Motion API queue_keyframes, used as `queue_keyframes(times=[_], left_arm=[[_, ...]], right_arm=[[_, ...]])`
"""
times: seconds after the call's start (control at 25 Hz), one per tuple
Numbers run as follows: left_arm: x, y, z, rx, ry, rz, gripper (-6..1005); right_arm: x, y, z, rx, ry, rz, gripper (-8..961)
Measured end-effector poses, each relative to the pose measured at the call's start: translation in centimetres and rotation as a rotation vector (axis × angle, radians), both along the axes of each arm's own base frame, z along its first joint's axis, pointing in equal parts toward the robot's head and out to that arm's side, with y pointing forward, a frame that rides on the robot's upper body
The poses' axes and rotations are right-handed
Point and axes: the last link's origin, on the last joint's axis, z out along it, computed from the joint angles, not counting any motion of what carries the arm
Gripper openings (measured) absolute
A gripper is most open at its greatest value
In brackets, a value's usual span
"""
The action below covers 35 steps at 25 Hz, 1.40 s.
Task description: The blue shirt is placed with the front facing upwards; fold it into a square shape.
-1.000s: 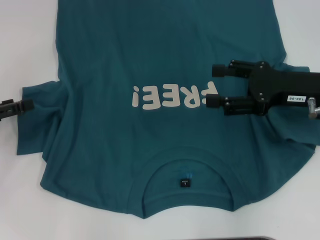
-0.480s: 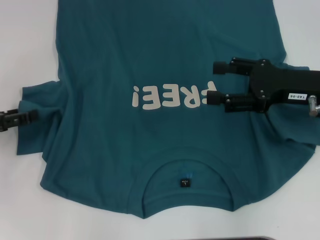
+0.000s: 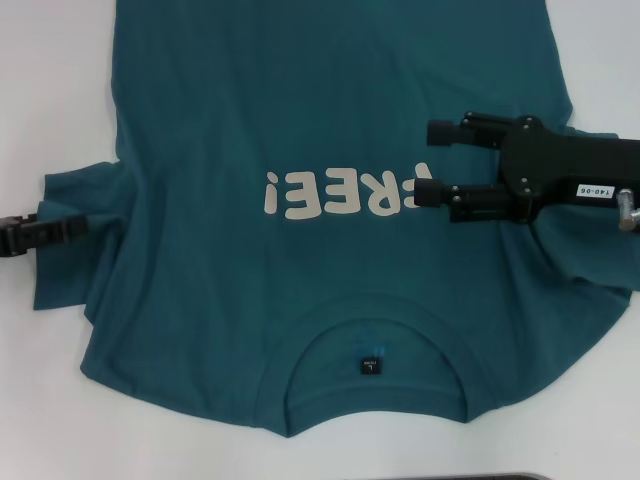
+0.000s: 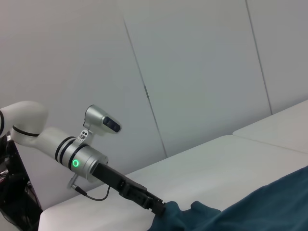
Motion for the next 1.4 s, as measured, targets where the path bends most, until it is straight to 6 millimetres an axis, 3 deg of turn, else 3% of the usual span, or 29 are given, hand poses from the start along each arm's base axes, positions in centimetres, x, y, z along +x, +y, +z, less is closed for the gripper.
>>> queue_keyframes(times=[0.36,0.56,0.68,0.88,1.4], left_arm=[[0.1,0.1,0.1,0.0,0.006,0.0,689],[0.1,0.2,0.1,0.002,0.009,-0.002,488],[0.1,0.3,0.2,0.006,0.01,-0.002,255],[0.1,0.6,1.2,0.03,0.033,-0.005,27],[0.7,1.8,3.7,0.061,0.135,-0.017,1]], right_arm=[[0.0,-0.1,-0.1,0.002,0.0,0.003,916],[0.1,-0.1,-0.1,0.005,0.001,0.0,915],[0.2,-0.2,-0.1,0.006,0.002,-0.003,916],[0.3,-0.2,0.0,0.013,0.008,-0.012,915],[-0.1,-0.3,-0.6,0.007,0.025,-0.017,915]])
